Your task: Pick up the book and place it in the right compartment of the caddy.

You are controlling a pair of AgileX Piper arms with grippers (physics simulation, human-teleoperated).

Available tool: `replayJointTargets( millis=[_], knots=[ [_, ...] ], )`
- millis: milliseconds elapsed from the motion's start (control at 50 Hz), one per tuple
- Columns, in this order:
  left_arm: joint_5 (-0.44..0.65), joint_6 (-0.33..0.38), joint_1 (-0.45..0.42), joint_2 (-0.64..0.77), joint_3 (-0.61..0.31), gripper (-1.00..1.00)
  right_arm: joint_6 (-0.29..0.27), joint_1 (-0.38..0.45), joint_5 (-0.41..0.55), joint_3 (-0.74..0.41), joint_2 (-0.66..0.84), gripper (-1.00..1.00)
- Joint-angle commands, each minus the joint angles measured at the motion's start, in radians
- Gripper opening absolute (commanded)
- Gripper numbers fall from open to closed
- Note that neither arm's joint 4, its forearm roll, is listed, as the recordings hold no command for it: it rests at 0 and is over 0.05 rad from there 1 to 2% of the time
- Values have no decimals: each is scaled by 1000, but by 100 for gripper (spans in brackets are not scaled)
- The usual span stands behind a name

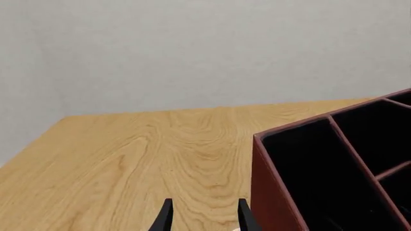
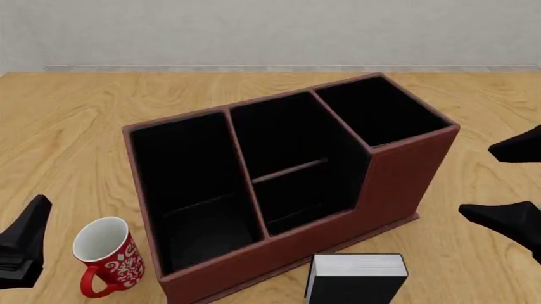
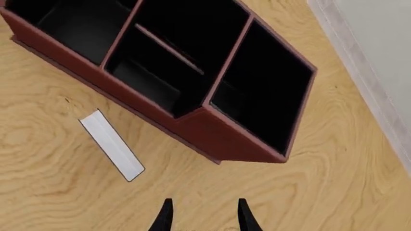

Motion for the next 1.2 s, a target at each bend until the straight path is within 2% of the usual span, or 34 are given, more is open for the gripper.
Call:
replayJointTargets(
  millis=[20,180,440,500,700,800,1200],
  knots=[
    [0,1,-1,-1,3,100,-23,52,28,0,17,100],
    [2,4,-1,-2,5,100,-34,84,36,8,33,100],
    [1,4,2,-3,7,100,-11,168,-3,9,116,100],
    [1,3,3,-3,9,100,11,208,-13,9,145,100],
    [-2,2,1,-6,17,100,30,256,-57,17,205,100],
    [1,3,1,-6,14,100,64,296,-78,26,233,100],
    [6,13,-8,-5,13,100,125,350,-86,56,230,100]
  ],
)
